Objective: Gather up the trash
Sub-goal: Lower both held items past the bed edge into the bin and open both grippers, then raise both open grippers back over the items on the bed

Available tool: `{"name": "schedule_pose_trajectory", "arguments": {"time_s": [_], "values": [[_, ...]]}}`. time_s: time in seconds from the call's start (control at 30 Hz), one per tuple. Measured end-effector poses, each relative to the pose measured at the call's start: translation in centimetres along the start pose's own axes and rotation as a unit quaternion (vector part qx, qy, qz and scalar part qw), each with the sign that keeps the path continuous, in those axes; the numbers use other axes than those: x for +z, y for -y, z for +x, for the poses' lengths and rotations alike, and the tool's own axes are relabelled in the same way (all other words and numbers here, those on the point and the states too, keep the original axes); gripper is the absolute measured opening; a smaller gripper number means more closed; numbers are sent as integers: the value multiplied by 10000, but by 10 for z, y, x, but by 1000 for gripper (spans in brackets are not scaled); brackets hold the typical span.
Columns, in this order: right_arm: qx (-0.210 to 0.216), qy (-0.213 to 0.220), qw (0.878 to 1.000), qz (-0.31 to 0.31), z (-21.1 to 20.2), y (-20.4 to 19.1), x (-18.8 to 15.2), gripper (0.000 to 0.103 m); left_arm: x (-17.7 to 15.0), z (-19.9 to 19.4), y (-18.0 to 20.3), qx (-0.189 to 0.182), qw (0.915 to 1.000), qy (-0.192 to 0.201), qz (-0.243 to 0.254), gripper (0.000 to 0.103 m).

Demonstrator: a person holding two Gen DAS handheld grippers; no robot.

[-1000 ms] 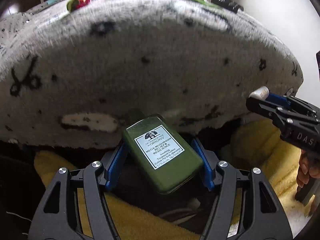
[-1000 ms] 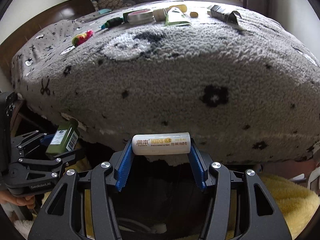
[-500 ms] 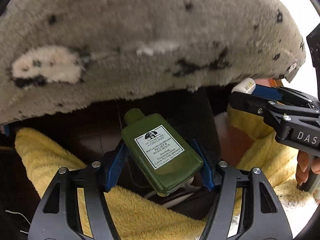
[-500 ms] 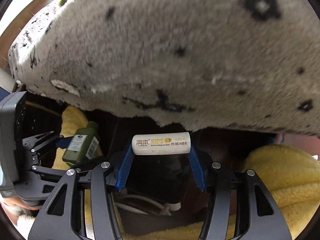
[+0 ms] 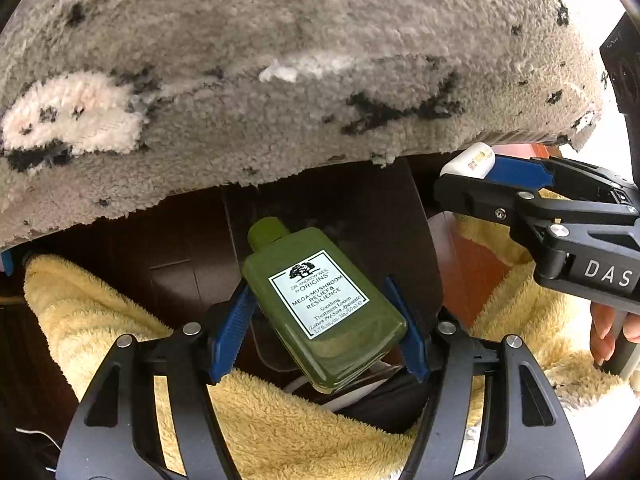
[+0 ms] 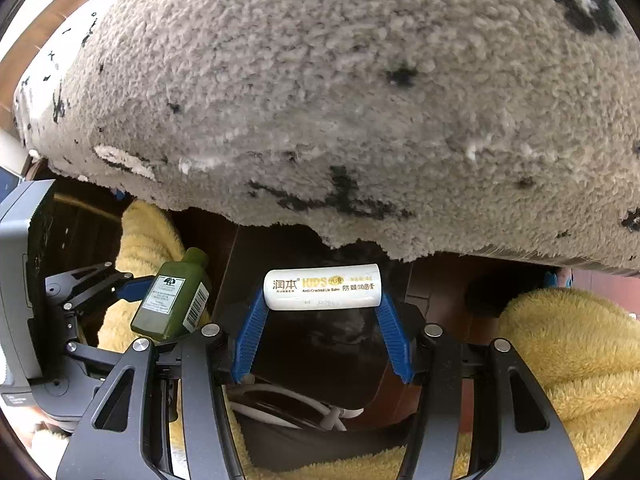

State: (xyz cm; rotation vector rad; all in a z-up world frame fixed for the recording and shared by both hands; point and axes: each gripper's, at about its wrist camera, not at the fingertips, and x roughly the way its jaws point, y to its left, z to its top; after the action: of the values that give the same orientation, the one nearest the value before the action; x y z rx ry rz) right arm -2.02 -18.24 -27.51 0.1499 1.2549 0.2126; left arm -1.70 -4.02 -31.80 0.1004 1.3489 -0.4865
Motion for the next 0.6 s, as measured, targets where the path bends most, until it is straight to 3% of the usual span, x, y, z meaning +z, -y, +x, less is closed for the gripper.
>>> {"name": "schedule_pose_trajectory", "arguments": {"time_s": [0.1,0.27,0.33,0.6], "values": [[-69,68,9999,52,-2,-3,2,73,-2,-4,-1,12,10000,66,-15,75],[-204,293,9992,196,-16,5,5,78,1,-17,-2,138,9996,235,-11,87],[-286,394,9985,229,-22,7,5,85,2,-23,-1,184,9993,319,-7,91],[-419,768,9957,308,-48,12,9,90,5,-56,-1,497,9959,752,115,93]]}}
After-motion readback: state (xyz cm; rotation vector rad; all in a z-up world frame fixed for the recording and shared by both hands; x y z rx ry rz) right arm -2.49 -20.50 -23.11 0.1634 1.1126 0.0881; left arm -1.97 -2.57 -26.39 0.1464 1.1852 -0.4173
